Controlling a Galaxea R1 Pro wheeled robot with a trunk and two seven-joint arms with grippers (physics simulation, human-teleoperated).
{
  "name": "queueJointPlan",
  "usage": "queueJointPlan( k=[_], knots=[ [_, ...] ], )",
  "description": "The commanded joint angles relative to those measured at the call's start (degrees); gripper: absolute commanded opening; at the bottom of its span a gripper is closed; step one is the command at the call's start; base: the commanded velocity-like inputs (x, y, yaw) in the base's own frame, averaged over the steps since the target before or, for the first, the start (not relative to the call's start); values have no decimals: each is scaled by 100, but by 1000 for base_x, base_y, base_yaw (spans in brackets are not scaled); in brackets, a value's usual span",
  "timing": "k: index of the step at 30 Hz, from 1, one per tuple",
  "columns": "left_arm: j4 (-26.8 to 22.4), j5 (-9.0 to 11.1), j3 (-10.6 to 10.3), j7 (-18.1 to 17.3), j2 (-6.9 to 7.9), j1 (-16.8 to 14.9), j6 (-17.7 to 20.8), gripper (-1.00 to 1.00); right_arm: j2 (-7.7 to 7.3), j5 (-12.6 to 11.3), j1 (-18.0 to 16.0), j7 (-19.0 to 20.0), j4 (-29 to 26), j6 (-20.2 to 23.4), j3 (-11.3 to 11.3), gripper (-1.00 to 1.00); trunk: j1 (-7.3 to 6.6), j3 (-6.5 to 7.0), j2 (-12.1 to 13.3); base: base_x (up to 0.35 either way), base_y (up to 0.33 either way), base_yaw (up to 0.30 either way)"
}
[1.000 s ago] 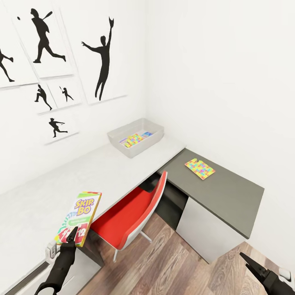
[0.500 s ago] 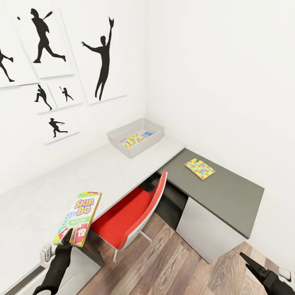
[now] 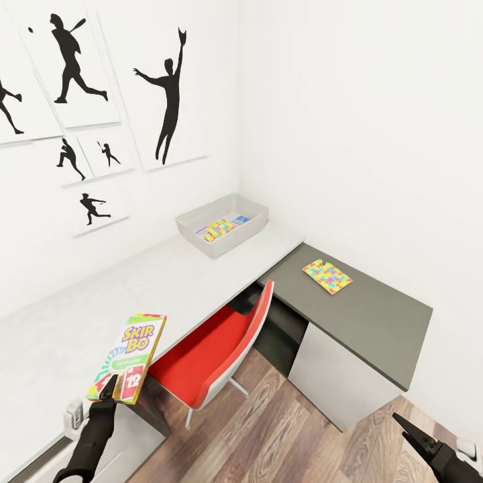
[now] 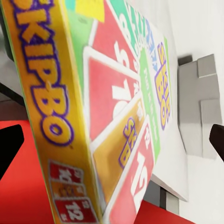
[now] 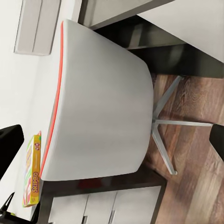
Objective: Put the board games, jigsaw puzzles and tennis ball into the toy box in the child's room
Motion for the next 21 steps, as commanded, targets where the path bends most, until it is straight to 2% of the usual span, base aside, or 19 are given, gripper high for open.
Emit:
queueJointPlan(
  k=[1, 10, 11, 21],
  knots=[
    [-2, 54, 18, -18, -4, -6, 60, 100, -1, -34, 0, -5, -3, 39, -3, 100, 3, -9, -10, 0, 0, 0],
    [-2, 53, 19, -15, -7, -6, 58, 100, 0, -35, 0, -5, -7, 39, -3, 100, 3, -9, -10, 0, 0, 0],
    [-2, 53, 21, -14, -7, -6, 58, -100, 0, -36, 0, -5, -7, 39, -3, 100, 3, -9, -10, 0, 0, 0],
    [0, 51, 20, -6, -9, -6, 50, -100, 0, -36, 0, -5, -9, 39, -3, 100, 3, -9, -10, 0, 0, 0]
  ],
)
